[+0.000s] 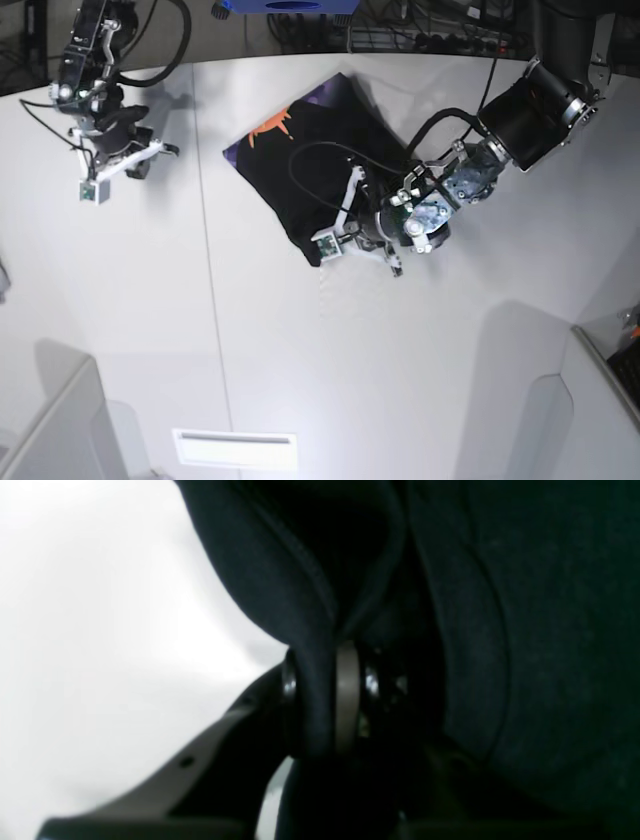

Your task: Fold the T-shirt properly

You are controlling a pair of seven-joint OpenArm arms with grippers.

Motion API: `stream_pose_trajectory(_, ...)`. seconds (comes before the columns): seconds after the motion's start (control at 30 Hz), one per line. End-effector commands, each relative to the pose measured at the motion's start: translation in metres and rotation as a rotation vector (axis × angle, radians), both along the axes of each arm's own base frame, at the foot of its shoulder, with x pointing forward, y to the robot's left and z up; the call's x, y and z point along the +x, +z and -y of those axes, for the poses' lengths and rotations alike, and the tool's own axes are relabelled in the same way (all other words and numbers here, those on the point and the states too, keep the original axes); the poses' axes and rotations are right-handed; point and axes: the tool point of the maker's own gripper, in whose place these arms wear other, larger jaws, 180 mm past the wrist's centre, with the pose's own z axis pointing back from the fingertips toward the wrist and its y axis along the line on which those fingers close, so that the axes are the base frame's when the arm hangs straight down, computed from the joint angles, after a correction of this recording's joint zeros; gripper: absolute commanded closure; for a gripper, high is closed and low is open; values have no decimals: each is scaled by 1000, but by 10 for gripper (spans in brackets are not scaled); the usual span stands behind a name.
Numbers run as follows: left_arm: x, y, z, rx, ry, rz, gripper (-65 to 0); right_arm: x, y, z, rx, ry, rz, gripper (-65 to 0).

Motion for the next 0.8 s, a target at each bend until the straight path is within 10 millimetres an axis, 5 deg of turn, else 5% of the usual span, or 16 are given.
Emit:
stream_pose_trajectory(0.0, 0, -7, -12, 78, -5, 3, 0, 5, 8, 2, -8, 0, 36, 0)
stream_pose_trajectory(0.4, 3, -4, 12, 175, -301, 142, 0, -21, -2, 18, -6, -76, -11, 0)
stream_pose_trajectory(0.63, -6, -8, 29, 164, -428, 193, 0, -32, -11, 7, 21, -80, -39, 0)
stream_pose_trajectory(0.77, -4, -5, 35, 155, -444, 204, 0, -35, -17, -15, 56, -41, -56, 0)
